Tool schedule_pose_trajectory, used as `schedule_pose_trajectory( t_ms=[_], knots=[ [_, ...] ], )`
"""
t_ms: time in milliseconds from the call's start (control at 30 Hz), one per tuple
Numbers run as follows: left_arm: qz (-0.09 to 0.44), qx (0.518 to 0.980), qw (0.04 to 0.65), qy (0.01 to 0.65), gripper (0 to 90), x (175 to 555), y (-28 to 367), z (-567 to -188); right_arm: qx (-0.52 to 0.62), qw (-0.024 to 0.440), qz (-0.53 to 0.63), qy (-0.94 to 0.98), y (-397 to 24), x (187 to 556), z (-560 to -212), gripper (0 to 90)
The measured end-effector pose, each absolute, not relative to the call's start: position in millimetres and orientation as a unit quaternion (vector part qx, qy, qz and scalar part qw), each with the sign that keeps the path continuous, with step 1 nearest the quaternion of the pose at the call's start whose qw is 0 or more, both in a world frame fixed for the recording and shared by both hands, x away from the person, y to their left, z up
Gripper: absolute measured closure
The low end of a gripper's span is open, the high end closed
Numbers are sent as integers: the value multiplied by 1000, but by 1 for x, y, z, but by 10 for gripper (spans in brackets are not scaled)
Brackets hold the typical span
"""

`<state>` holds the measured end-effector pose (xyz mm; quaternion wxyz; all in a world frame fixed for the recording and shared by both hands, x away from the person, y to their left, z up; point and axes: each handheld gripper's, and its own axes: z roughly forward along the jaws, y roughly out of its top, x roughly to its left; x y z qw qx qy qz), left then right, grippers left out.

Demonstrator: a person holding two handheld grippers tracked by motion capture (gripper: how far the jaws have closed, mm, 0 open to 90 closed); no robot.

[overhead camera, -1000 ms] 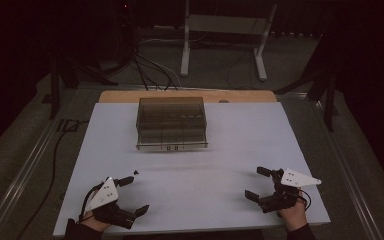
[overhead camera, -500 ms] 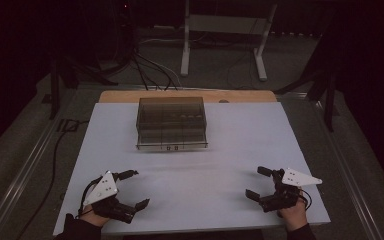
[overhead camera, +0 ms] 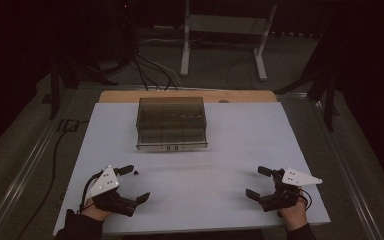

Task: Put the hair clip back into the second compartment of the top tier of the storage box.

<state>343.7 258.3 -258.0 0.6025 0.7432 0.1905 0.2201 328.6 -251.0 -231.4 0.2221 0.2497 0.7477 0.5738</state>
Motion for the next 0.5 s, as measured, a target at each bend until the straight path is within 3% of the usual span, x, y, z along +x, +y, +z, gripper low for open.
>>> schedule_pose_trajectory(
  t_ms=[500],
  knots=[
    [231, 753, 568, 238, 4, 361, 259, -266, 253, 219, 575, 746, -252, 329, -232, 0]
  ],
)
